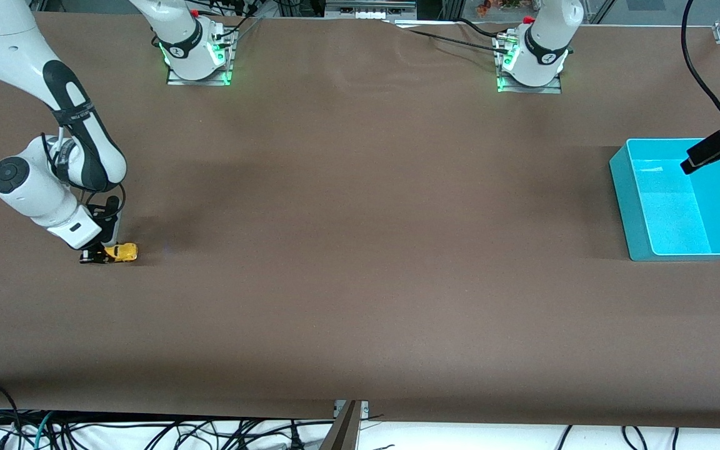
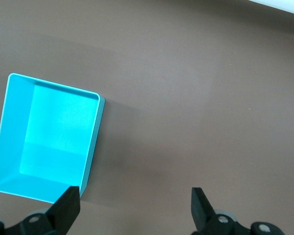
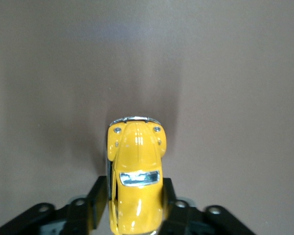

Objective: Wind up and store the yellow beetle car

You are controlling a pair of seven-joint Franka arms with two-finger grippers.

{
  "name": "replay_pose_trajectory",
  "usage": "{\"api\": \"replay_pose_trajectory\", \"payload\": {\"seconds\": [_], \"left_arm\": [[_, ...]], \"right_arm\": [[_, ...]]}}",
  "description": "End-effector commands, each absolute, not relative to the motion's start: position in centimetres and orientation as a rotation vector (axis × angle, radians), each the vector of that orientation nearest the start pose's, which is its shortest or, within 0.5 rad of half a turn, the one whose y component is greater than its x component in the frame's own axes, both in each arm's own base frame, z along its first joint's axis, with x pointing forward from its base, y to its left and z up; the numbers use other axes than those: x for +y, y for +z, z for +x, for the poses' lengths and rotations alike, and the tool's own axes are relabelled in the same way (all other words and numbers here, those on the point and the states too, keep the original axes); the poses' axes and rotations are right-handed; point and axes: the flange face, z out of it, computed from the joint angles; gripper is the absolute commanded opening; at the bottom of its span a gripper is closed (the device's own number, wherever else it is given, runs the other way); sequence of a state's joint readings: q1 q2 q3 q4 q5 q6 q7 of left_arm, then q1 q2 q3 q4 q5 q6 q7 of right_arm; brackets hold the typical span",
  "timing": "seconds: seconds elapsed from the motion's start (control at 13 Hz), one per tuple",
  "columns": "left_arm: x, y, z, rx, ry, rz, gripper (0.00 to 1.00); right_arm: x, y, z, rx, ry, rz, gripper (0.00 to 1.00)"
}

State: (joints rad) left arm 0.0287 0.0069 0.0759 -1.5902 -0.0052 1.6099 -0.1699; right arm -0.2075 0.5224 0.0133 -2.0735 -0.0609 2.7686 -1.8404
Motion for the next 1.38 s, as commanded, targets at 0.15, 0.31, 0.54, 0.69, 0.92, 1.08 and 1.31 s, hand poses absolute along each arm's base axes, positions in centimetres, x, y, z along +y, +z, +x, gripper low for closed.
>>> {"api": "replay_pose_trajectory", "payload": {"seconds": [0.15, 0.31, 0.54, 0.69, 0.92, 1.08, 1.31], "left_arm": [[6.0, 62.2, 55.8, -0.414, -0.022, -3.119, 1.0], [6.0, 62.2, 55.8, -0.414, -0.022, -3.119, 1.0], [6.1, 62.2, 55.8, -0.416, -0.022, -3.119, 1.0], [6.1, 62.2, 55.8, -0.419, -0.022, -3.119, 1.0], [6.9, 62.2, 55.7, -0.438, -0.024, -3.116, 1.0], [7.0, 62.3, 55.8, -0.44, -0.034, -3.114, 1.0], [7.4, 62.1, 56.1, -0.428, -0.047, -3.049, 1.0]], "right_arm": [[-10.0, 20.9, 60.6, 2.276, 0.116, 1.974, 1.0], [-10.2, 23.8, 62.5, 2.306, 0.076, 1.999, 1.0], [-10.2, 27.6, 64.9, 2.326, 0.044, 2.026, 1.0], [-9.9, 29.0, 65.2, 2.292, 0.046, 2.068, 1.0], [-9.0, 31.8, 65.2, 2.157, 0.07, 2.194, 1.0], [-8.6, 34.3, 65.0, 2.008, 0.088, 2.319, 1.0], [-6.8, 37.5, 65.2, 1.783, 0.082, 2.528, 1.0]]}}
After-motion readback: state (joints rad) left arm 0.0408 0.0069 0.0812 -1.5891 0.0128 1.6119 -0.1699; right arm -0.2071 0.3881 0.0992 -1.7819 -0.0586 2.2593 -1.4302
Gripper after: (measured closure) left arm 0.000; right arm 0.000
